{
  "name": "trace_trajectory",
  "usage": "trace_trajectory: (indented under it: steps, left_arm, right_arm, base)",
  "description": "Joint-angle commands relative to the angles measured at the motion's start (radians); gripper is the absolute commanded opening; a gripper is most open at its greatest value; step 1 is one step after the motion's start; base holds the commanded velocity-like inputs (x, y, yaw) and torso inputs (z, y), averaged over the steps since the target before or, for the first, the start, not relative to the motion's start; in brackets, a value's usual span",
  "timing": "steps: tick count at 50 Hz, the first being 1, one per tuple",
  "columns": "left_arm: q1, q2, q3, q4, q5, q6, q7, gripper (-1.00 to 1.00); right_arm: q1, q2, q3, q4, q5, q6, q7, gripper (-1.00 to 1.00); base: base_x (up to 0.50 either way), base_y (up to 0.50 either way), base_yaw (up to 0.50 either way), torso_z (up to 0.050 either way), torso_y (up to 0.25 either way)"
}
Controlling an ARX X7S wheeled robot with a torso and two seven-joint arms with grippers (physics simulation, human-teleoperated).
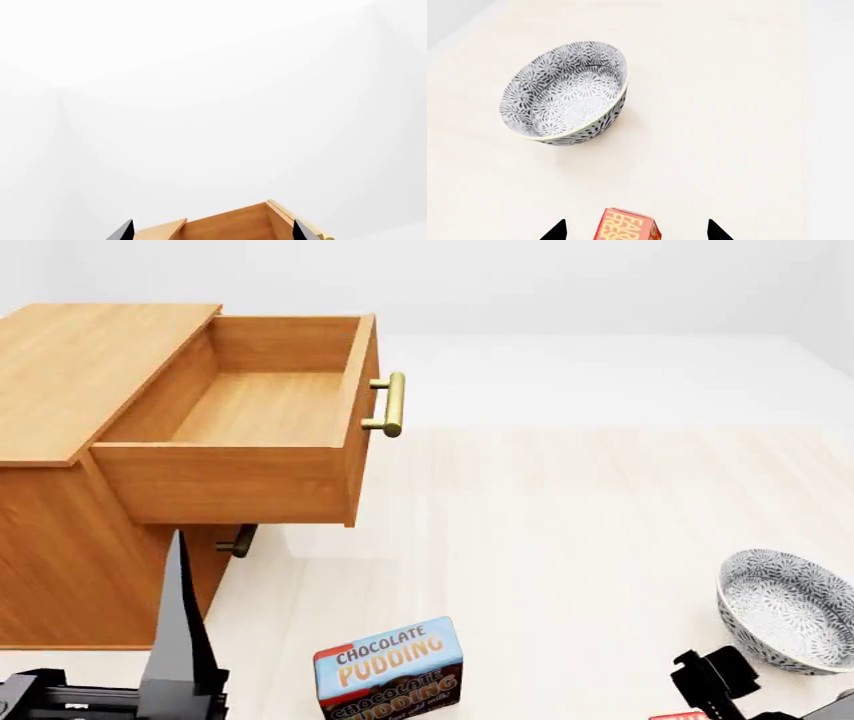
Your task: Put the butter at the back in the top drawer of the cabinet and close it.
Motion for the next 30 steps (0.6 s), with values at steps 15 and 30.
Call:
trace_trajectory:
  steps: [15,30]
  left_arm:
    - [0.069,0.046,-0.045,-0.073,-0.027,0.052,0.004,1.00]
    - [0.105,0.060,-0.068,-0.101,-0.040,0.064,0.013,1.00]
  right_arm:
    - [0.058,0.015,-0.033,0.159,0.052,-0.005,0.014,1.00]
    - [0.143,0.036,-0.047,0.277,0.033,-0.010,0.004,1.00]
  base:
    - [0.00,0.00,0.00,0.000,0.000]
    - [0.00,0.00,0.00,0.000,0.000]
